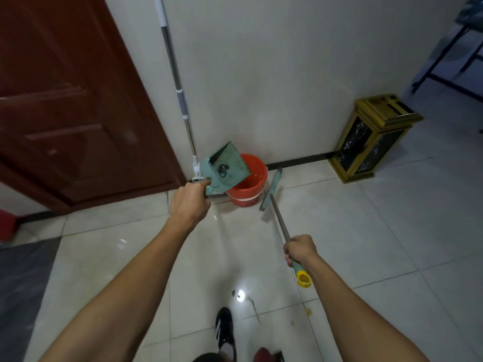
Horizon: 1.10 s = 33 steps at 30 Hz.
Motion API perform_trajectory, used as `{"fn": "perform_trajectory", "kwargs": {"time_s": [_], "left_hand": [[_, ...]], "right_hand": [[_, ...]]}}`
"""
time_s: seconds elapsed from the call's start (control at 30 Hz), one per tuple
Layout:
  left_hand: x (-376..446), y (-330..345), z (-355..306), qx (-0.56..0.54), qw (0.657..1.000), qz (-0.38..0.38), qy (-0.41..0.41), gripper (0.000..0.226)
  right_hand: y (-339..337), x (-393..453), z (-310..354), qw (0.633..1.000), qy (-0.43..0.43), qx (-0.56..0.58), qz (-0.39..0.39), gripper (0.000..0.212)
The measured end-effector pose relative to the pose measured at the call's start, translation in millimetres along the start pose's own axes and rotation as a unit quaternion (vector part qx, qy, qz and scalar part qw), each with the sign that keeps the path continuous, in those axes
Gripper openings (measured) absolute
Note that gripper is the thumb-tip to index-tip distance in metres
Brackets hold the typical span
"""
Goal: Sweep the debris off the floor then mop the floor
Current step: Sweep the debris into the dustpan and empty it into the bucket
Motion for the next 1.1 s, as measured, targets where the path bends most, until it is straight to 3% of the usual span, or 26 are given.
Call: {"fn": "perform_trajectory", "kwargs": {"time_s": [0.13,0.67,0.97,1.1], "left_hand": [[-57,15,23,-0.066,0.995,-0.036,-0.067,0.037],[-266,92,135,-0.068,0.958,0.041,-0.275,0.022],[-332,93,192,-0.053,0.952,0.068,-0.293,0.018],[-355,95,211,-0.053,0.956,0.085,-0.275,0.016]], "right_hand": [[13,-7,-32,1.0,0.022,-0.002,0.022,0.008],[117,-66,-156,0.978,0.101,-0.047,0.174,0.006],[182,-105,-198,0.968,0.113,-0.07,0.214,0.014],[196,-129,-224,0.964,0.075,-0.168,0.194,0.007]]}}
Point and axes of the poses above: each hand's wrist, its own x-axis towards the middle knuckle, its own y-axis out of the palm, z = x × y, the point moved 3 cm from there along x, towards the middle knuckle, and after that the axes turned 11 degrees about -x, right-handed, at the moved point
